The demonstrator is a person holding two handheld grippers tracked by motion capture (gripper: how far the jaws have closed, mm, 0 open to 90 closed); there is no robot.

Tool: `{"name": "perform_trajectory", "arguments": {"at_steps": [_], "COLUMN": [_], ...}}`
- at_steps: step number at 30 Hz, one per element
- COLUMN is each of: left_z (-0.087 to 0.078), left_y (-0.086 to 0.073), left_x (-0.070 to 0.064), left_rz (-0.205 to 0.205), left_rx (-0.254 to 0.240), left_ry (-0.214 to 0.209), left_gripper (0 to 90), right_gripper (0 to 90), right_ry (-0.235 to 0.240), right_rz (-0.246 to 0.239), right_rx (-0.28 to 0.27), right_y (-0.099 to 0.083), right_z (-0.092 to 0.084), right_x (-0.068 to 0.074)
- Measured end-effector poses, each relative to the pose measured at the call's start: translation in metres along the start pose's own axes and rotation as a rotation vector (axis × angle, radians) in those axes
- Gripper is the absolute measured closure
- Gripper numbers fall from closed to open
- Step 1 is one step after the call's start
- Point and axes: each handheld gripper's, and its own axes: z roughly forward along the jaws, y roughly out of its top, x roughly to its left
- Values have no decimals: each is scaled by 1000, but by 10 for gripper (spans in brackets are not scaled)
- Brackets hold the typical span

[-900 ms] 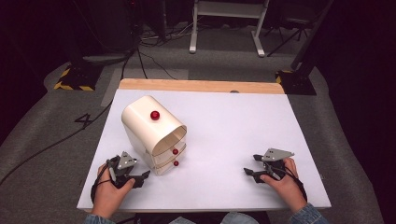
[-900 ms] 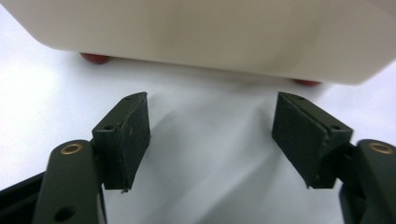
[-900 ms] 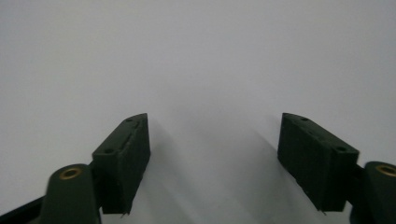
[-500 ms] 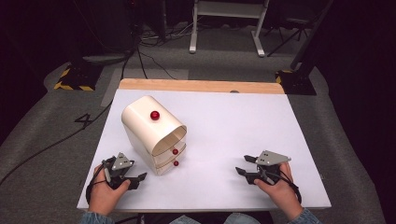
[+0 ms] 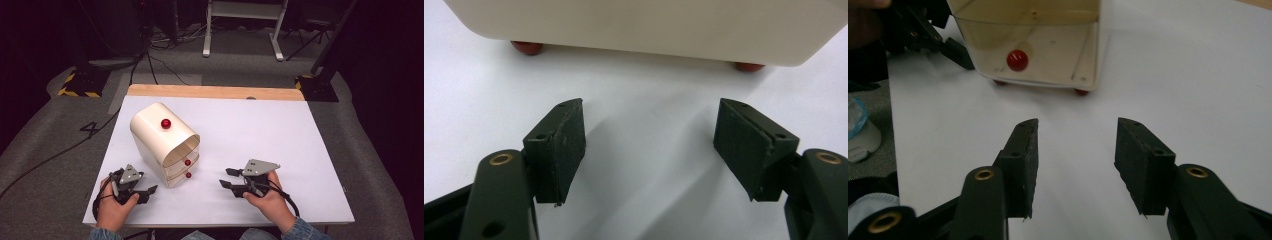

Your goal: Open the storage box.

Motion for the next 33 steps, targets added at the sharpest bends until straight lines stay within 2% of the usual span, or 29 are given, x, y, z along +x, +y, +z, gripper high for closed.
{"name": "perform_trajectory", "arguments": {"at_steps": [6, 10, 14, 20, 24, 27, 29, 33], "left_z": [0, 0, 0, 0, 0, 0, 0, 0], "left_y": [0, 0, 0, 0, 0, 0, 0, 0], "left_x": [0, 0, 0, 1, 1, 1, 1, 0], "left_rz": [3, -4, -2, -4, -5, -5, -5, -6], "left_rx": [-3, -3, -2, 0, 0, -1, -1, -2], "left_ry": [3, -2, -3, -7, -6, -6, -6, -7], "left_gripper": [292, 292, 292, 291, 292, 292, 292, 292], "right_gripper": [589, 619, 642, 641, 665, 732, 738, 739], "right_ry": [44, 54, 47, 22, 11, -24, -19, -24], "right_rz": [-26, -12, -30, -22, -16, -33, -16, -30], "right_rx": [-36, -50, -55, -54, -47, -52, -53, -49], "right_y": [14, 18, 20, 20, 19, 19, 19, 19], "right_z": [29, 47, 62, 79, 84, 85, 85, 84], "right_x": [17, 23, 31, 36, 40, 43, 41, 40]}}
